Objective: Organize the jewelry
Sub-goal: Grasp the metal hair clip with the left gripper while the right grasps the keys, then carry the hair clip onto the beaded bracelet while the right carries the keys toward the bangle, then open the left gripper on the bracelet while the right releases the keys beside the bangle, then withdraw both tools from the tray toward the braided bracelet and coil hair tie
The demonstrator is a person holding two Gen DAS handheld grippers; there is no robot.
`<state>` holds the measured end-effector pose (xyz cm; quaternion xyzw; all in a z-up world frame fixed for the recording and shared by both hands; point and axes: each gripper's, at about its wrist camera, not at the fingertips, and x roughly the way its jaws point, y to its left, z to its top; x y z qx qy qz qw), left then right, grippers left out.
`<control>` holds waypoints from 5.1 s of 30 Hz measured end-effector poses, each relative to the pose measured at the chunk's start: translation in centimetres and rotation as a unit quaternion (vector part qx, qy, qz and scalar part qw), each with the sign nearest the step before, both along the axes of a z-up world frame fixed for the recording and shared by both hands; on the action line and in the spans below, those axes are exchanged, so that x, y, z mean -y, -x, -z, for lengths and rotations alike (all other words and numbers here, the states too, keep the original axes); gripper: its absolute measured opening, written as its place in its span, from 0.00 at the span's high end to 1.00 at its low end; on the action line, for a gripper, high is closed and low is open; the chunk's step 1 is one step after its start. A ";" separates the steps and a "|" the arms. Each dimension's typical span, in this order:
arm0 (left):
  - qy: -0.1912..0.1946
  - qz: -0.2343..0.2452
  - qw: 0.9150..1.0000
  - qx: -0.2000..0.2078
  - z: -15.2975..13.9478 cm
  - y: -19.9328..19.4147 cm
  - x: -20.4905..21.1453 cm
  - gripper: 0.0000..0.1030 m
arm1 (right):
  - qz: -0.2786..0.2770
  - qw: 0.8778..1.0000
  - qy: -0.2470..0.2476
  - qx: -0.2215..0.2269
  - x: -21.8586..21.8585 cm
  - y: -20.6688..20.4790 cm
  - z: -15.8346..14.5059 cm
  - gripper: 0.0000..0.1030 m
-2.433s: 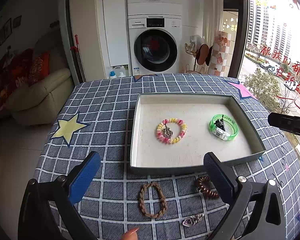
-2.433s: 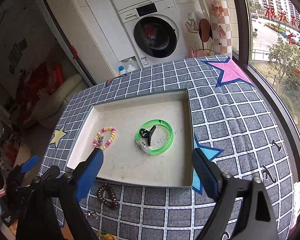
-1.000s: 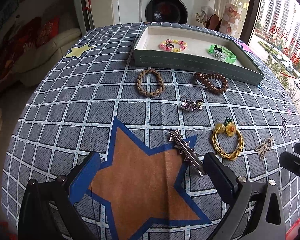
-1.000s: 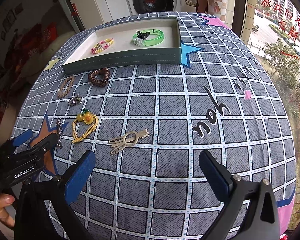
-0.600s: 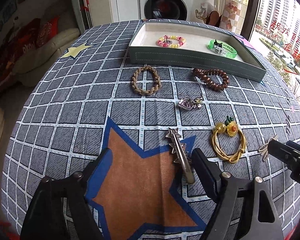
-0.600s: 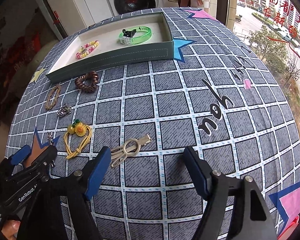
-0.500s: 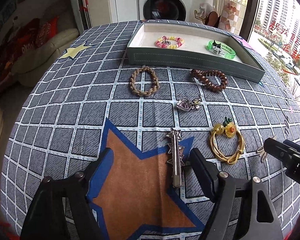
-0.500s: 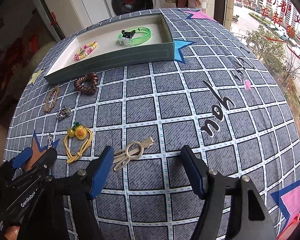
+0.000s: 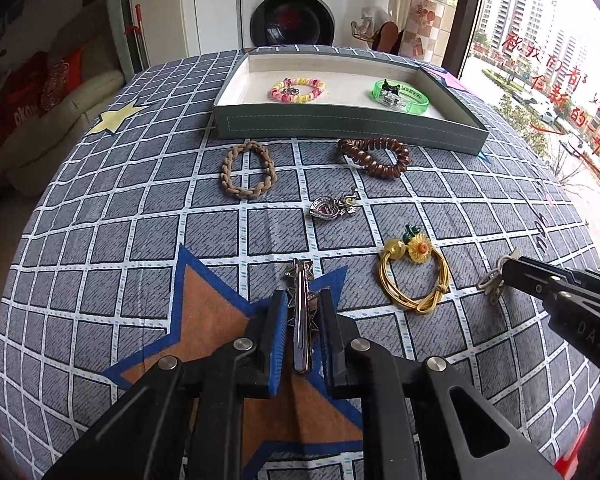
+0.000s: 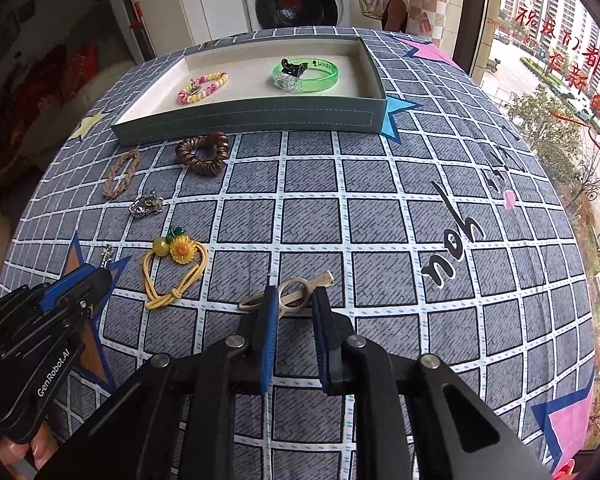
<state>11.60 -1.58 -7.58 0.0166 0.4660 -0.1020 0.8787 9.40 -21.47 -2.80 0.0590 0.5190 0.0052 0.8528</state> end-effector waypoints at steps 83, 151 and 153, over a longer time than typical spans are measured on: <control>-0.001 0.014 0.999 0.031 -3.3 -19.3 2.1 0.77 | -0.026 0.993 -0.106 0.040 5.0 -18.8 -3.4 0.77; -0.012 -0.050 0.995 0.082 -5.3 -6.0 -4.2 0.00 | -0.027 0.984 -0.169 0.052 4.7 -7.5 -4.8 0.20; -0.008 -0.058 0.996 0.072 -4.7 -5.5 -4.9 0.00 | -0.027 0.985 -0.165 0.048 4.5 -6.8 -4.4 0.20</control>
